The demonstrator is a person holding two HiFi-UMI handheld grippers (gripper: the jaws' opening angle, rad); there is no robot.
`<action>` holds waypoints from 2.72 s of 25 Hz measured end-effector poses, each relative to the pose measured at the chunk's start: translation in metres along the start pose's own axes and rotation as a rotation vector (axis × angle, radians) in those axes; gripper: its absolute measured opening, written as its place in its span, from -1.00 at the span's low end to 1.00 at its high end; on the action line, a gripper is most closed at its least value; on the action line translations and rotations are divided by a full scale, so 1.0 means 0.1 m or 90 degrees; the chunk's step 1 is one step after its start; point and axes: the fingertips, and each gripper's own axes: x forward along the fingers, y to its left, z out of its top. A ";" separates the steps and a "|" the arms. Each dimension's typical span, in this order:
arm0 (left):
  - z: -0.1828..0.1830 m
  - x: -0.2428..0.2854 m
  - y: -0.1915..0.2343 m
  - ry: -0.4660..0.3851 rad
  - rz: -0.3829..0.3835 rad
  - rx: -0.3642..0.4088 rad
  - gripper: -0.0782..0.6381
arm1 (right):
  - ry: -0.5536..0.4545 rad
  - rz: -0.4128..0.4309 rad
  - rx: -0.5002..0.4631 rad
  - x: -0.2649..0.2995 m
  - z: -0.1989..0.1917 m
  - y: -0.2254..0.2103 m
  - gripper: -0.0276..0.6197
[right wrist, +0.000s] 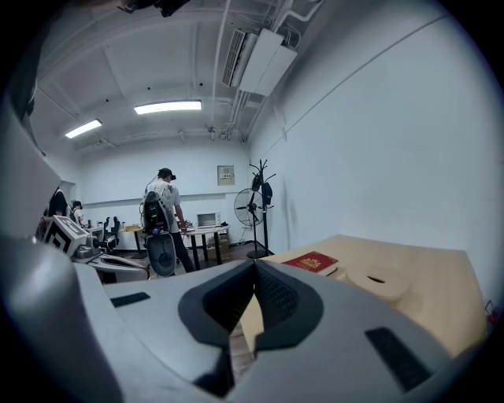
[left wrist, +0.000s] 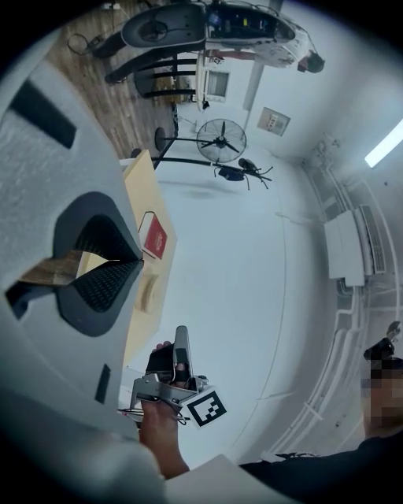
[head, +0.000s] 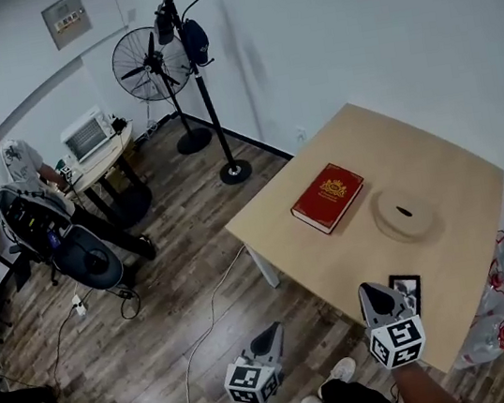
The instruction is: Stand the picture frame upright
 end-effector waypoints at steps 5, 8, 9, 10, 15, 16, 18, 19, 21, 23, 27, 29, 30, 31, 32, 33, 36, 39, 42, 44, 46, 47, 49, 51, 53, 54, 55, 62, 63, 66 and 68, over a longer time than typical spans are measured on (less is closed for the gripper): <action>0.16 0.58 0.00 0.010 -0.035 0.027 -0.78 | 0.001 -0.031 0.008 0.21 0.09 -0.45 -0.89; 0.18 0.89 -0.05 0.026 -0.057 0.033 -0.78 | 0.003 -0.052 0.017 0.29 0.10 -0.72 -0.89; 0.19 1.00 -0.08 0.030 -0.065 0.035 -0.78 | 0.005 -0.058 0.019 0.31 0.10 -0.82 -0.89; 0.21 1.11 -0.11 0.033 -0.072 0.037 -0.78 | 0.008 -0.063 0.019 0.33 0.10 -0.91 -0.89; 0.29 1.55 -0.26 0.038 -0.101 0.054 -0.78 | 0.015 -0.080 0.017 0.43 0.08 -1.28 -0.89; 0.32 1.62 -0.30 0.037 -0.110 0.059 -0.78 | 0.014 -0.084 0.019 0.45 0.09 -1.34 -0.89; 0.39 1.75 -0.42 0.034 -0.136 0.076 -0.78 | 0.013 -0.093 0.024 0.49 0.10 -1.45 -0.89; 0.41 1.82 -0.46 0.035 -0.150 0.084 -0.78 | 0.014 -0.100 0.027 0.50 0.10 -1.50 -0.89; 0.42 1.98 -0.51 0.039 -0.175 0.091 -0.78 | 0.016 -0.116 0.035 0.52 0.08 -1.60 -0.89; 0.43 2.17 -0.53 0.045 -0.198 0.094 -0.78 | 0.020 -0.133 0.041 0.55 0.06 -1.71 -0.89; 0.56 2.57 -0.62 0.041 -0.263 0.110 -0.78 | 0.025 -0.177 0.054 0.59 0.07 -1.99 -0.89; 0.62 2.69 -0.71 0.040 -0.306 0.126 -0.78 | 0.027 -0.205 0.067 0.56 0.06 -2.11 -0.89; 0.63 2.76 -0.74 0.043 -0.322 0.131 -0.78 | 0.029 -0.220 0.071 0.55 0.05 -2.15 -0.89; 0.64 2.82 -0.74 0.047 -0.335 0.134 -0.78 | 0.032 -0.234 0.072 0.54 0.04 -2.19 -0.89; 0.64 2.89 -0.74 0.052 -0.344 0.135 -0.78 | 0.035 -0.248 0.072 0.54 0.04 -2.23 -0.89; 0.65 2.96 -0.74 0.055 -0.354 0.137 -0.78 | 0.038 -0.260 0.072 0.53 0.04 -2.26 -0.89; 0.67 3.11 -0.76 0.064 -0.382 0.144 -0.78 | 0.055 -0.293 0.079 0.48 -0.03 -2.35 -0.89; 0.63 3.18 -0.81 0.075 -0.407 0.148 -0.78 | 0.081 -0.316 0.093 0.40 -0.18 -2.38 -0.89; 0.57 3.19 -0.88 0.085 -0.431 0.150 -0.78 | 0.111 -0.334 0.103 0.31 -0.35 -2.39 -0.88; 0.52 3.17 -0.93 0.098 -0.446 0.148 -0.78 | 0.137 -0.343 0.107 0.25 -0.50 -2.38 -0.88; 0.49 3.14 -0.98 0.105 -0.457 0.147 -0.78 | 0.168 -0.348 0.116 0.18 -0.68 -2.38 -0.86; 0.48 3.14 -1.00 0.103 -0.462 0.148 -0.78 | 0.183 -0.350 0.123 0.15 -0.77 -2.37 -0.82; 0.47 3.13 -1.03 0.106 -0.470 0.149 -0.78 | 0.211 -0.356 0.133 0.07 -0.95 -2.38 -0.74; 0.46 3.14 -1.05 0.104 -0.474 0.147 -0.78 | 0.243 -0.353 0.149 0.01 -1.17 -2.38 -0.67; 0.43 3.13 -1.06 0.102 -0.477 0.149 -0.78 | 0.277 -0.348 0.172 -0.05 -1.42 -2.38 -0.60; 0.42 3.12 -1.07 0.104 -0.479 0.150 -0.78 | 0.293 -0.348 0.182 -0.09 -1.53 -2.38 -0.57; 0.40 3.11 -1.08 0.107 -0.481 0.151 -0.78 | 0.306 -0.349 0.191 -0.14 -1.64 -2.39 -0.55; 0.31 3.05 -1.08 0.116 -0.484 0.160 -0.78 | 0.377 -0.359 0.234 -0.35 -2.19 -2.45 -0.54; 0.30 3.04 -1.08 0.118 -0.484 0.161 -0.78 | 0.388 -0.359 0.238 -0.38 -2.27 -2.44 -0.54; 0.26 3.02 -1.05 0.131 -0.481 0.163 -0.78 | 0.414 -0.359 0.246 -0.43 -2.46 -2.43 -0.54; 0.27 3.04 -1.02 0.126 -0.478 0.164 -0.78 | 0.428 -0.361 0.250 -0.44 -2.56 -2.44 -0.54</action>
